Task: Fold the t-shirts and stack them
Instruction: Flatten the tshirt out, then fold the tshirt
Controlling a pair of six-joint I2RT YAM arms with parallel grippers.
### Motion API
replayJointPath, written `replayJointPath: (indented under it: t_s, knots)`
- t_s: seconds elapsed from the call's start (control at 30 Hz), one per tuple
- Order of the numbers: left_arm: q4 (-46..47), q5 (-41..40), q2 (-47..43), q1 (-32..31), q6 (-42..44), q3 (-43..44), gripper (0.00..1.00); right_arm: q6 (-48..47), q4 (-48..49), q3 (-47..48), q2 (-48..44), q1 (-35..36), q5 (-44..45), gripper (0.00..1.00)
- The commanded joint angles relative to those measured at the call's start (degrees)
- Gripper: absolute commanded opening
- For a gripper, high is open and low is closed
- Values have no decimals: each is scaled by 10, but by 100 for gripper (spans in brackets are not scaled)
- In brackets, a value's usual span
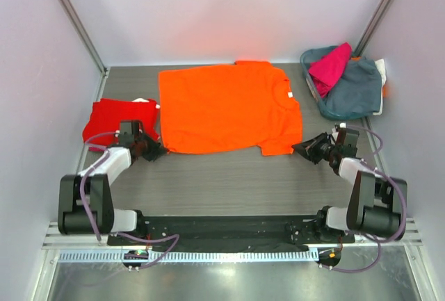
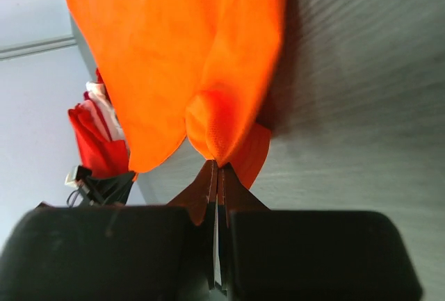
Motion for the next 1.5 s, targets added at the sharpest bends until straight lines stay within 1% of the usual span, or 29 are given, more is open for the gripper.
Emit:
replayJointPath:
  t_s: [0.0,0.07,0.17,0.3,0.37,0.53,0.67,0.83,0.97,1.13,1.3,1.47]
  knots:
    - [11,-7,-81,-1,0,-39,0,-54,-53,-9,-73,-3,47,1]
    - [-8,-2,-100,-2,5,-49,0,-65,-71,-20,-113,-3,56,1]
    - [-35,2,-123,-2,22,-64,0,-83,-136,-25,-165,-4,69,1]
    - [-43,3,-136,-3,27,-86,0,-105,-198,-21,-227,-3,108,1]
    - [-44,5,-144,-3,28,-93,0,-115,-209,-20,-254,-3,114,1]
    - [-67,5,-163,-4,32,-111,0,-128,-244,-18,-269,-3,102,1]
    - [-75,-4,-207,-4,22,-132,0,-146,-265,-5,-273,-3,121,1]
    - [-109,-4,-228,-4,19,-113,0,-142,-266,29,-246,0,118,1]
    - [-118,-9,-238,-5,7,-86,0,-135,-258,82,-210,10,127,1]
    - [-131,-19,-207,-5,1,-45,0,-130,-249,153,-159,17,130,1]
    - [-125,-21,-171,-5,-4,-6,0,-115,-227,201,-93,25,124,1]
    - [-119,-29,-130,-5,-5,29,0,-97,-203,254,-36,52,131,1]
